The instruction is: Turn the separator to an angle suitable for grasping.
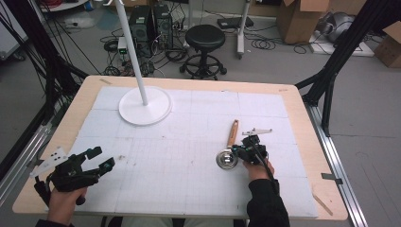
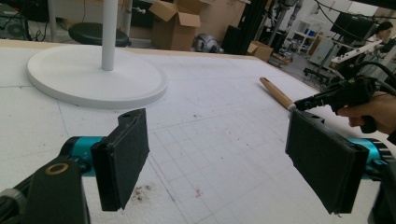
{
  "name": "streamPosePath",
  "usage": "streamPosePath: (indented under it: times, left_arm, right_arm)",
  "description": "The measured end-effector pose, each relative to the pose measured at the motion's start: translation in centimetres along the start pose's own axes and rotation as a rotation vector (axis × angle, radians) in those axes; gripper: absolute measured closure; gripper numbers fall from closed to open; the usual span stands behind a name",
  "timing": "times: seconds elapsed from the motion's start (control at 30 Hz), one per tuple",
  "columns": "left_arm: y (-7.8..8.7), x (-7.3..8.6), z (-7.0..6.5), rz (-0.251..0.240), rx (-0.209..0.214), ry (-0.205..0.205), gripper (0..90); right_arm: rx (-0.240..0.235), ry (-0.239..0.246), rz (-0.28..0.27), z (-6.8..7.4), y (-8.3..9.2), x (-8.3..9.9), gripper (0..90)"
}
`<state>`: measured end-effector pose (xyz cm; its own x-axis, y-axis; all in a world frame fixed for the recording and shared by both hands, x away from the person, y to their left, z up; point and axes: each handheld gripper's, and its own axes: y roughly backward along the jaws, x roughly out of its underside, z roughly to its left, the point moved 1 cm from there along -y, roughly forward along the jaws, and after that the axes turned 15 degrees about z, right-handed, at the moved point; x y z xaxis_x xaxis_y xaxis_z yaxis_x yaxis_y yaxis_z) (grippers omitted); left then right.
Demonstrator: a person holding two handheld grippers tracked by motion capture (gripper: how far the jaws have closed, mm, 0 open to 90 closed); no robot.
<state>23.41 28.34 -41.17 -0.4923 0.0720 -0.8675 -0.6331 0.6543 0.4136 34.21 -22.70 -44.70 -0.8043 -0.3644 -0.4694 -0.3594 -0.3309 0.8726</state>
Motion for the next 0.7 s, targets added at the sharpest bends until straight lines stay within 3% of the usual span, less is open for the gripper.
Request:
streamPosePath:
  times: [0.3, 0.43, 0.53, 0.7]
  left_arm:
    - [0.0, 0.0, 0.1, 0.001, 0.0, 0.004, 21.8]
    - [-0.1, 0.0, 0.0, 0.005, 0.002, 0.002, 21.8]
    - [-0.1, 0.0, 0.0, 0.007, 0.0, 0.003, 21.8]
    - [0.0, 0.1, 0.0, 0.005, 0.001, 0.003, 21.8]
  right_arm:
    - [-0.03, 0.07, 0.015, 1.6, -0.1, 0.1, 89.0]
    - [-0.01, 0.063, -0.064, 2.1, 0.7, -0.9, 89.0]
    - [-0.002, 0.079, -0.058, 2.7, 0.3, -1.7, 88.9]
    - [0.061, 0.059, -0.026, 3.1, -1.4, -3.5, 87.6]
